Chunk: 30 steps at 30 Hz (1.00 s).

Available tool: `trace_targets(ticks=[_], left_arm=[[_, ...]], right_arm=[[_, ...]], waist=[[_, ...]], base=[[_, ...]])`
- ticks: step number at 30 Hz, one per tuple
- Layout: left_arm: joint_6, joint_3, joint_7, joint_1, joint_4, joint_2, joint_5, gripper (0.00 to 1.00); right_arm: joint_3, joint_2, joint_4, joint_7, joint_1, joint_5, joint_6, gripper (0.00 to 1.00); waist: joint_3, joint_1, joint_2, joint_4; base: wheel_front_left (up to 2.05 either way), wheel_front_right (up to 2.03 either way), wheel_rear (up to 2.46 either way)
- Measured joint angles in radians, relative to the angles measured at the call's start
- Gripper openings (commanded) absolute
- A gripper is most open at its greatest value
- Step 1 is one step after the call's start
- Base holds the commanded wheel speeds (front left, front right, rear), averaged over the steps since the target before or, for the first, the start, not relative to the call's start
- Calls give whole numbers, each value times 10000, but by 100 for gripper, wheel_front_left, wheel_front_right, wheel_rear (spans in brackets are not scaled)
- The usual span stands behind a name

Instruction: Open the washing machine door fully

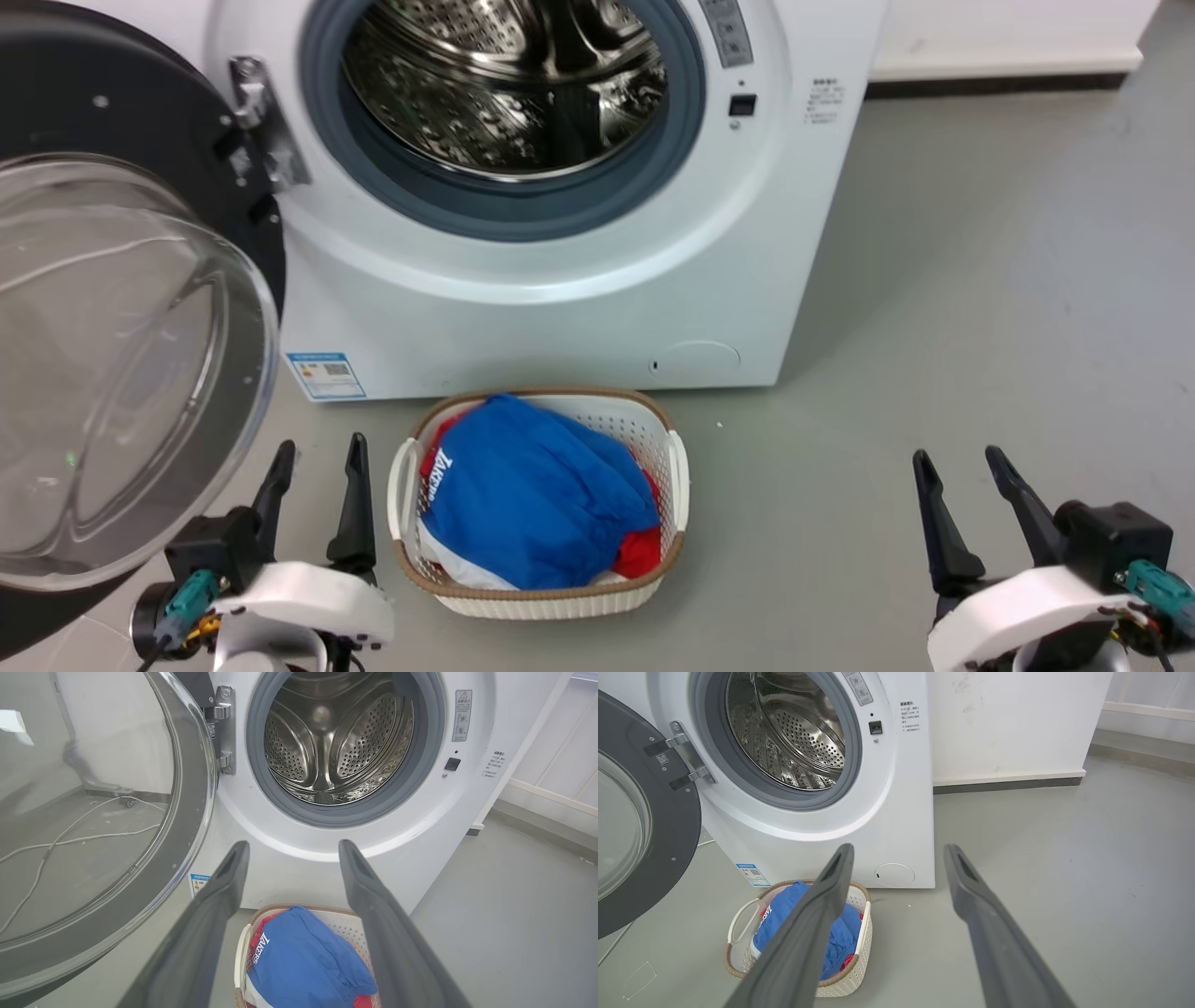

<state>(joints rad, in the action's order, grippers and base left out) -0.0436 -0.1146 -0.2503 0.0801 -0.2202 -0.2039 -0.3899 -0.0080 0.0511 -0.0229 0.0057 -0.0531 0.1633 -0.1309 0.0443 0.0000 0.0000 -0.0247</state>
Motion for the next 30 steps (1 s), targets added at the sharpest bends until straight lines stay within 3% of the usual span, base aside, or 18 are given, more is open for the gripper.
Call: trace_targets(ticks=[9,30], left_arm=[[-13,56,-69,249,-259,-96,123,100],[13,-123,-81,-96,-104,-65,111,100]], right_arm=[[242,-2,182,-410,453,-222,0,100],[485,17,360,-717,651,-313,0,100]], waist=[[411,0,0,-400],[336,0,0,-334]], base=[[0,0,0],[0,0,0]])
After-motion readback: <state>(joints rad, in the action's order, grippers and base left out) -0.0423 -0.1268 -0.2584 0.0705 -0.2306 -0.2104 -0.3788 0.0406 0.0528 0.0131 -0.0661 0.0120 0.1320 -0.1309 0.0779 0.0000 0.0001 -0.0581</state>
